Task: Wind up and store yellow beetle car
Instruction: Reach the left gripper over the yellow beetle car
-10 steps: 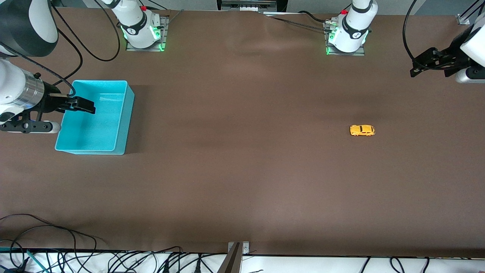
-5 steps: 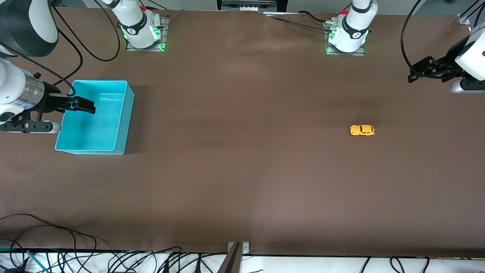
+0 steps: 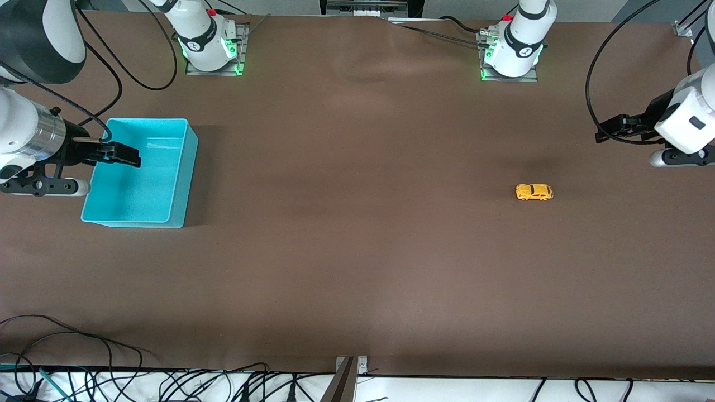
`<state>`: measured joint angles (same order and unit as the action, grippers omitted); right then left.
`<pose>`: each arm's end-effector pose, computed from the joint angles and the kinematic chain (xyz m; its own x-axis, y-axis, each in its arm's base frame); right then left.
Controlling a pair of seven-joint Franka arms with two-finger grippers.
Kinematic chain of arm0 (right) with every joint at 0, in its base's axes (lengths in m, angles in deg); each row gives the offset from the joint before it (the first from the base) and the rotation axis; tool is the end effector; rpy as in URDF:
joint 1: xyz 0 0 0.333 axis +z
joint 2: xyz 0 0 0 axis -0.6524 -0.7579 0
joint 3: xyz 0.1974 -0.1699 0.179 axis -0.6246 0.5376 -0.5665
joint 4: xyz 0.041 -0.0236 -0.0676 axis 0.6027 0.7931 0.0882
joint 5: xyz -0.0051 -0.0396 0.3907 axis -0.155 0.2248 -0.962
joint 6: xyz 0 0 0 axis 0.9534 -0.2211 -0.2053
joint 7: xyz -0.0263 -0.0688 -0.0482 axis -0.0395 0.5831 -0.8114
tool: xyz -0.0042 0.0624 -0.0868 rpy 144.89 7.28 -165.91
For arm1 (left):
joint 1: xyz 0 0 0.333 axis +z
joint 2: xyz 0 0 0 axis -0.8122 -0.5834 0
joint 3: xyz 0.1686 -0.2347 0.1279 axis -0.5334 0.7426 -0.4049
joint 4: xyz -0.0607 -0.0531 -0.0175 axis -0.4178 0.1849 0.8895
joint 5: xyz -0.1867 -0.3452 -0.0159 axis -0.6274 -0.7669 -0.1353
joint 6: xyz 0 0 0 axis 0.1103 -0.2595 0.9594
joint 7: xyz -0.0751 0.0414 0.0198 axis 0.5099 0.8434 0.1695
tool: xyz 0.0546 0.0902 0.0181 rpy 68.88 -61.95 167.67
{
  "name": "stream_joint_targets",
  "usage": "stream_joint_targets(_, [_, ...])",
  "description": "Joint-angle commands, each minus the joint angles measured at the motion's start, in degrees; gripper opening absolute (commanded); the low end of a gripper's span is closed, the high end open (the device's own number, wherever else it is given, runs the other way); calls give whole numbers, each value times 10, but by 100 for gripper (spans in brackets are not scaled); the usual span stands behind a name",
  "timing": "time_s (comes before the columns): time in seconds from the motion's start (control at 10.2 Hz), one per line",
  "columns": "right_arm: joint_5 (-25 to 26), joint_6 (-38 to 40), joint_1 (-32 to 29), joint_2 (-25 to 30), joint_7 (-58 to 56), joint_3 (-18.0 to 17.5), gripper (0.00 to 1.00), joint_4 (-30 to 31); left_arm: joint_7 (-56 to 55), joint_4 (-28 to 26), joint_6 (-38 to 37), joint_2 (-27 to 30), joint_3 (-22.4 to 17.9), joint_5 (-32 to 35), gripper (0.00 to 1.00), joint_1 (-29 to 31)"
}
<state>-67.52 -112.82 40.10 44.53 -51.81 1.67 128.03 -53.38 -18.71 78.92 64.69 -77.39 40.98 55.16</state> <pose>0.6016 0.0366 0.5317 0.9867 -0.0218 -0.1610 -0.0219 -0.9998 0.0007 0.5452 0.0161 0.5395 0.9728 0.0808 -0.2169 0.0787 -0.9967 -0.0185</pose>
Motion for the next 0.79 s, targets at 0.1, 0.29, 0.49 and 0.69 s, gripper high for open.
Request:
stream_joint_targets(0.1, [-10, 8, -2, -2, 9, -3, 100, -8, 4, -84, 87, 9, 2, 12, 100, 5])
stream_joint_targets(0.29, [-10, 8, -2, -2, 9, -3, 100, -8, 4, -143, 169, 9, 2, 13, 100, 6])
stream_joint_targets(0.49, [-10, 8, -2, -3, 10, -3, 100, -8, 4, -204, 253, 8, 2, 13, 100, 6])
stream_joint_targets(0.69, [-10, 8, -2, -2, 9, -3, 100, -8, 4, -239, 306, 4, 2, 14, 100, 14])
